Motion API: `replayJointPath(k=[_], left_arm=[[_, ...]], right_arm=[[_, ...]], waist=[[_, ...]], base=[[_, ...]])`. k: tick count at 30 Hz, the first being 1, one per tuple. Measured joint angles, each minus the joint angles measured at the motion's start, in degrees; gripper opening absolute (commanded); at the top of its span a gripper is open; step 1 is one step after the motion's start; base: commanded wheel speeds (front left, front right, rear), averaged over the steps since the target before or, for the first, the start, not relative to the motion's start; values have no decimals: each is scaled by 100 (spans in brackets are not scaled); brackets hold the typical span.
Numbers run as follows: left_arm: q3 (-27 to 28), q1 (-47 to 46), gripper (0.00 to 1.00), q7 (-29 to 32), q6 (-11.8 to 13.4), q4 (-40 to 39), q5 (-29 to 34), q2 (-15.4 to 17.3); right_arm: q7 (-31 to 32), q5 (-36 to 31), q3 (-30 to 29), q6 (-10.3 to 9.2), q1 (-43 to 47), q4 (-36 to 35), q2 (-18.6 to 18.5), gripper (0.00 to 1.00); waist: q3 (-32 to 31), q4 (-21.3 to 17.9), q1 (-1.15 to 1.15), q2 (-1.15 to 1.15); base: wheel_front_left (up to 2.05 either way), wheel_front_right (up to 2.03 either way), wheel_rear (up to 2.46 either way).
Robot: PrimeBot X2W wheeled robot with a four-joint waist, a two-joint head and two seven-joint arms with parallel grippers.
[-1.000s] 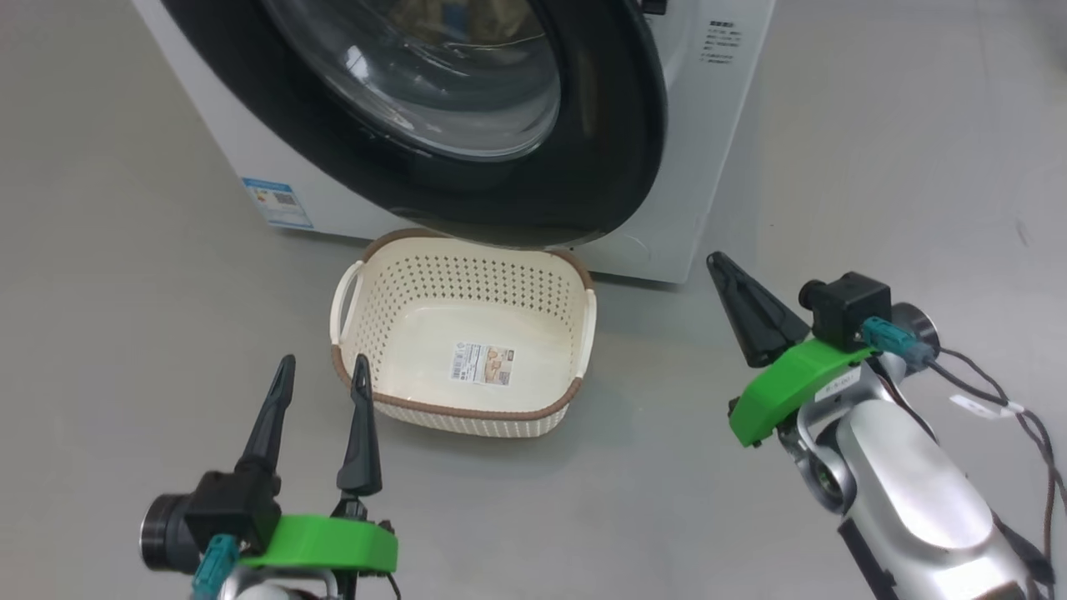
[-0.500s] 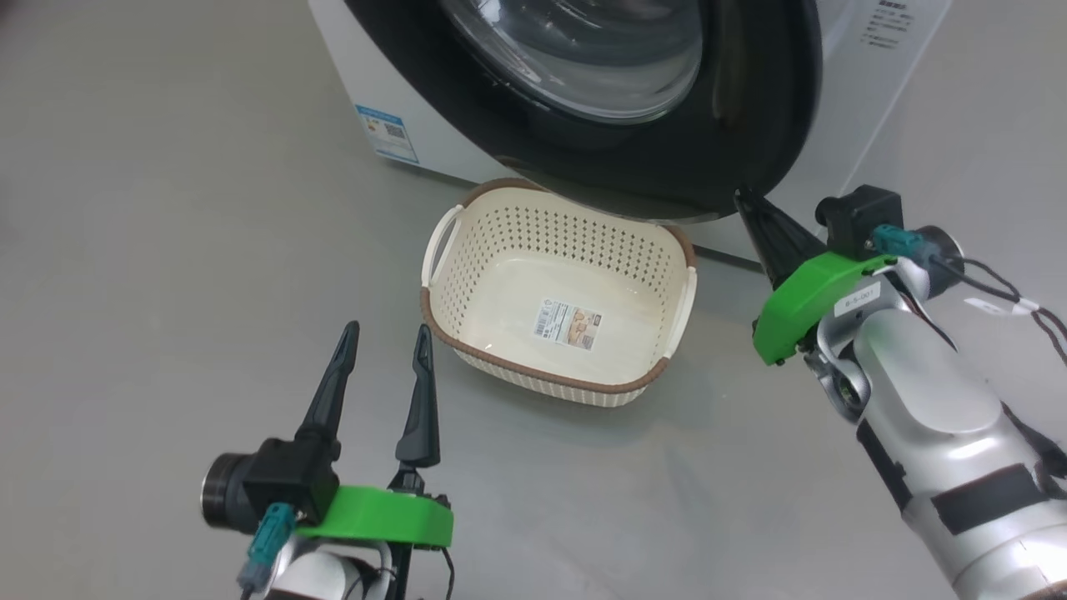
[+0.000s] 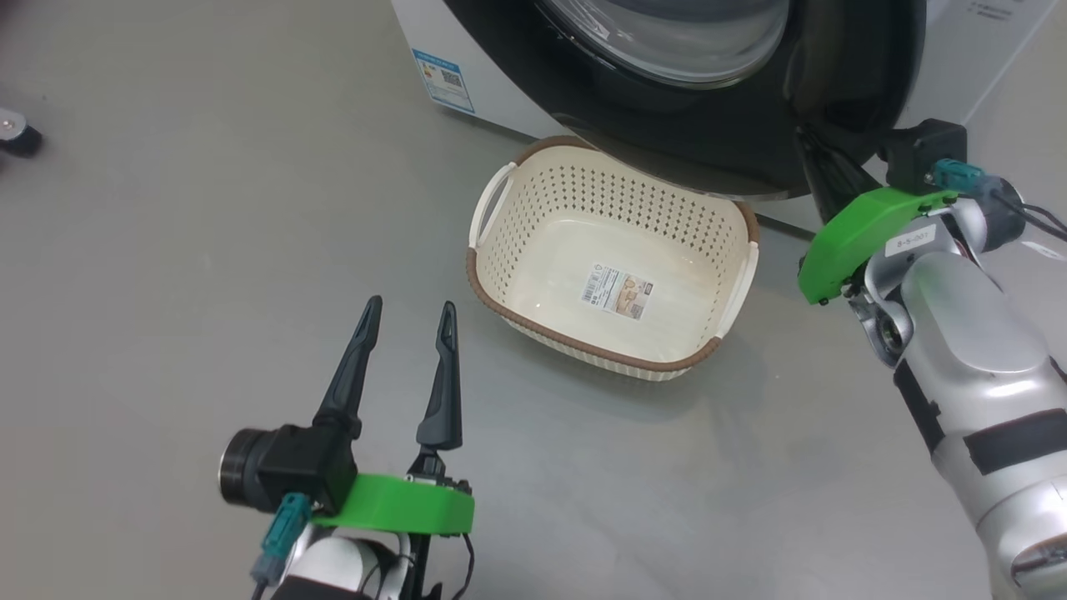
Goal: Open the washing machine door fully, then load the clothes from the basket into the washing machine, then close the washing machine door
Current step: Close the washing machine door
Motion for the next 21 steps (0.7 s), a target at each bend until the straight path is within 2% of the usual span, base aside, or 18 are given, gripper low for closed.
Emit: replayJointPath(k=[15, 21], left_arm=[[73, -14, 100, -1, -47, -141, 51, -34], [-2, -104, 100, -3, 49, -203, 33, -37]], right_arm=[[-1, -169, -467, 2, -191, 141, -219, 0], [-1, -269, -684, 2, -417, 160, -411, 0]], waist=[[210, 58, 0, 0], [343, 73, 0, 0]], base=[[0, 0, 0], [0, 0, 0]])
